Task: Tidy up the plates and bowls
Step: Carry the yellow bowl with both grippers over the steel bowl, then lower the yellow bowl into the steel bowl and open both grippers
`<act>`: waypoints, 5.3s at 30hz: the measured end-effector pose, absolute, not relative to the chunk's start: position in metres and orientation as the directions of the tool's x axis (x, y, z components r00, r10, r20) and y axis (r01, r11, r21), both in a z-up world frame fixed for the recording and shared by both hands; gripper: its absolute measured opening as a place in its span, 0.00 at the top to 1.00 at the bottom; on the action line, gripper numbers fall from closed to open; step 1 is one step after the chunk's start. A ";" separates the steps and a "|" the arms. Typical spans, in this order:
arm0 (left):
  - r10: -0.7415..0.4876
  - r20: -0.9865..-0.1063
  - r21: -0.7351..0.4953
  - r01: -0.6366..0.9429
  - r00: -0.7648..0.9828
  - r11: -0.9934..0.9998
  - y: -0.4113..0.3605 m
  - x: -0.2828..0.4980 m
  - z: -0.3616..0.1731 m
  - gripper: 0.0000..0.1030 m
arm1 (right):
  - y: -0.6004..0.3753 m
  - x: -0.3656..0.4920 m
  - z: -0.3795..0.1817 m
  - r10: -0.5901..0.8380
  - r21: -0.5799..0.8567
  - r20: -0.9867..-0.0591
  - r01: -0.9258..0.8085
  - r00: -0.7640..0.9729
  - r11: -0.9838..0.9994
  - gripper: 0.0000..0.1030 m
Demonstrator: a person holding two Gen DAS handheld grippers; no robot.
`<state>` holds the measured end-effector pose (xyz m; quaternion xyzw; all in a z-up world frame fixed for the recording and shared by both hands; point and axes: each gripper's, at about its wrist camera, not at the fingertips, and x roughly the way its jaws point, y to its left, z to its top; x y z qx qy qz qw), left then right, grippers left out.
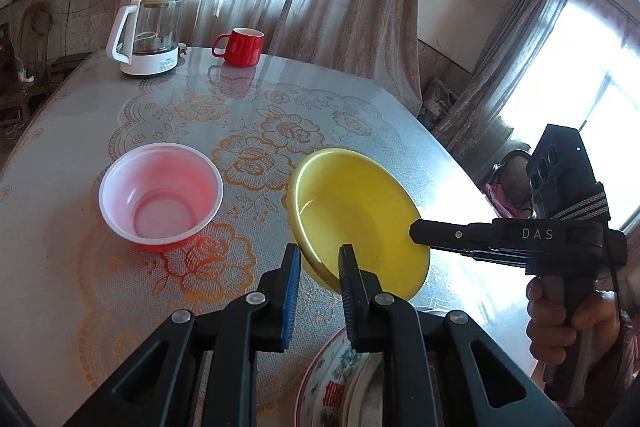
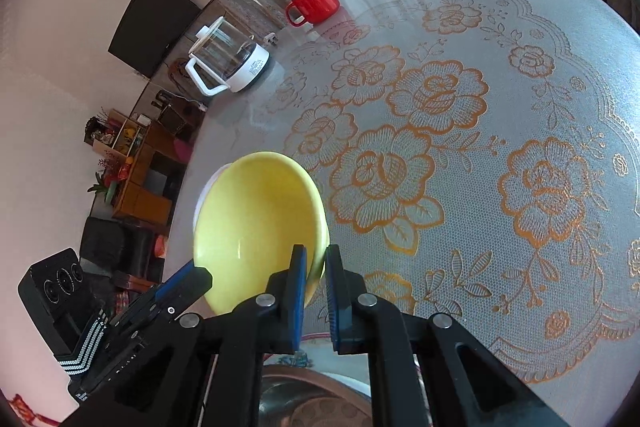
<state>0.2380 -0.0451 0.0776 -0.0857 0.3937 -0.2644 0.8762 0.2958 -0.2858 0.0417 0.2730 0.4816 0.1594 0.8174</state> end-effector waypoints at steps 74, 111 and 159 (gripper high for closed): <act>-0.617 -0.634 -0.434 0.445 0.467 0.783 -0.047 0.089 0.053 0.81 | -0.282 0.095 0.039 0.413 0.504 -0.657 -0.040 0.631 0.863 0.91; -0.575 -0.659 -0.389 0.435 0.485 0.812 -0.054 0.089 0.042 0.81 | -0.272 0.098 0.030 0.348 0.415 -0.713 -0.032 0.609 0.909 0.81; -0.499 -0.649 -0.386 0.317 0.575 0.866 -0.029 0.100 0.042 0.38 | -0.305 0.089 0.030 0.294 0.467 -0.676 0.085 0.676 0.880 0.68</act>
